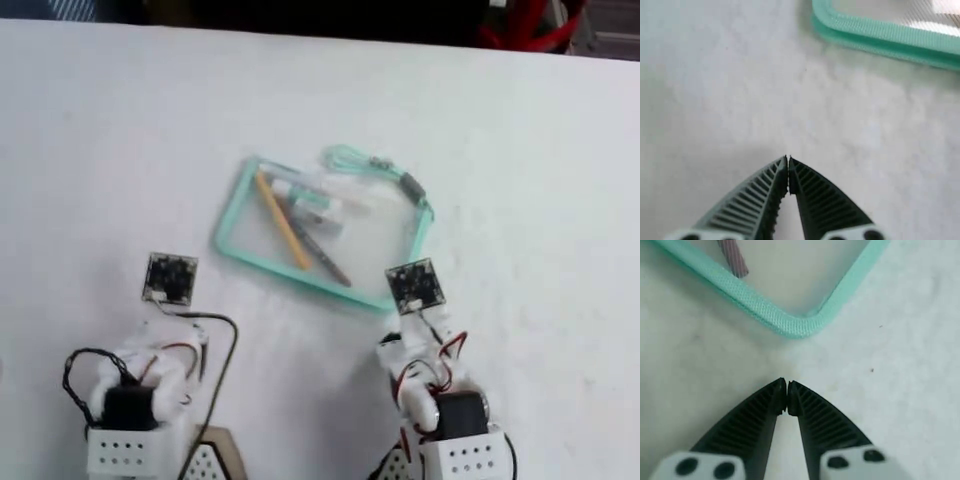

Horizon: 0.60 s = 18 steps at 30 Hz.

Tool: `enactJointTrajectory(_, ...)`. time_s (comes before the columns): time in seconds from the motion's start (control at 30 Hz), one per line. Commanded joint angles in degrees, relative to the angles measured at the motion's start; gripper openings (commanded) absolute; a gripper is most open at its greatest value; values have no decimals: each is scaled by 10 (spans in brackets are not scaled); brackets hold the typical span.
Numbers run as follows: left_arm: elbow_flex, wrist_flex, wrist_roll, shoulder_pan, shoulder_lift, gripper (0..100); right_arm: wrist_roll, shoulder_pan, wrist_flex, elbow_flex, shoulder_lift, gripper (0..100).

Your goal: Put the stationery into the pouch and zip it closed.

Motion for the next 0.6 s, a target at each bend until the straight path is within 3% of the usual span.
enactJointTrajectory(0.0, -1, 4, -1, 1, -3, 26, 4, -1, 2, 5, -1, 20)
enactJointTrajectory(0.57, -1, 4, 0, 2, -3, 26, 4, -4, 2, 5, -1, 20)
